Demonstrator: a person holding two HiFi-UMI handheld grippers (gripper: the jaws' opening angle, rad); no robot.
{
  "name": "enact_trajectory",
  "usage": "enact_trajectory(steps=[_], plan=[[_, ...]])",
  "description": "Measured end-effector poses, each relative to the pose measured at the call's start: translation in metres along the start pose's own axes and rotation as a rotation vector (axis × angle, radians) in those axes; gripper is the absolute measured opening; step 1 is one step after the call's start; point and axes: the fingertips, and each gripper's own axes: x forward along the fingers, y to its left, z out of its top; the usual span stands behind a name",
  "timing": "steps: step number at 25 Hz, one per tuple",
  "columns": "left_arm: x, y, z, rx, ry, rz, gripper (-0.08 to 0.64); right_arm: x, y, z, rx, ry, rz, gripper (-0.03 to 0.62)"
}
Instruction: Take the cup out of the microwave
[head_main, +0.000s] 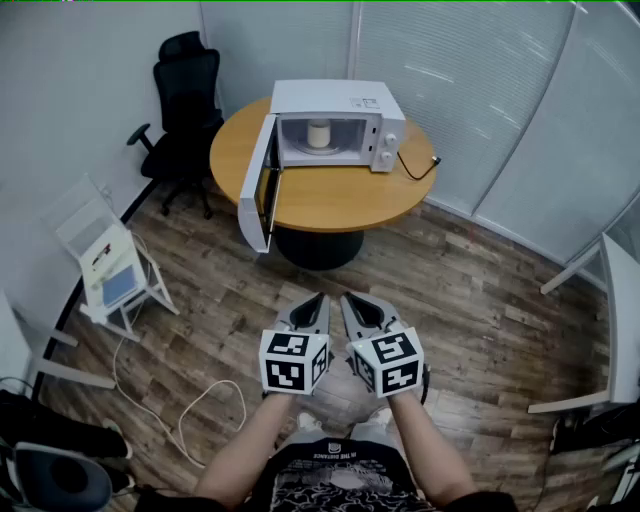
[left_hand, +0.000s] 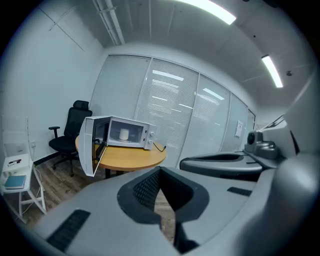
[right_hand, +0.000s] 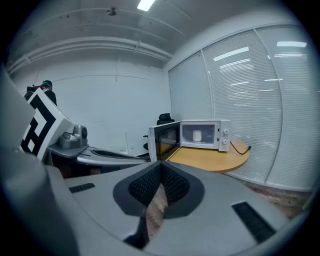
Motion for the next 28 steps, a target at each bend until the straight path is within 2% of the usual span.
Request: enact_trajectory(steps=[14,19,28], plan=[[0.016,0.008,0.013,0.024,-0.002,-0.032,0.008,0.015,-0.006,0.006,0.024,-0.013,-0.032,0.015],[0.042,0.010,0.020,0.033,0.002,-0.019,0.008,0.026,-0.031,0.010,0.027,-0.024,-0.027,0.015],[0.113,0.011,0.047,0.037,-0.007,0.040,0.008,0.063,-0.097,0.024,0.021,-0.032,0.034,0.015]])
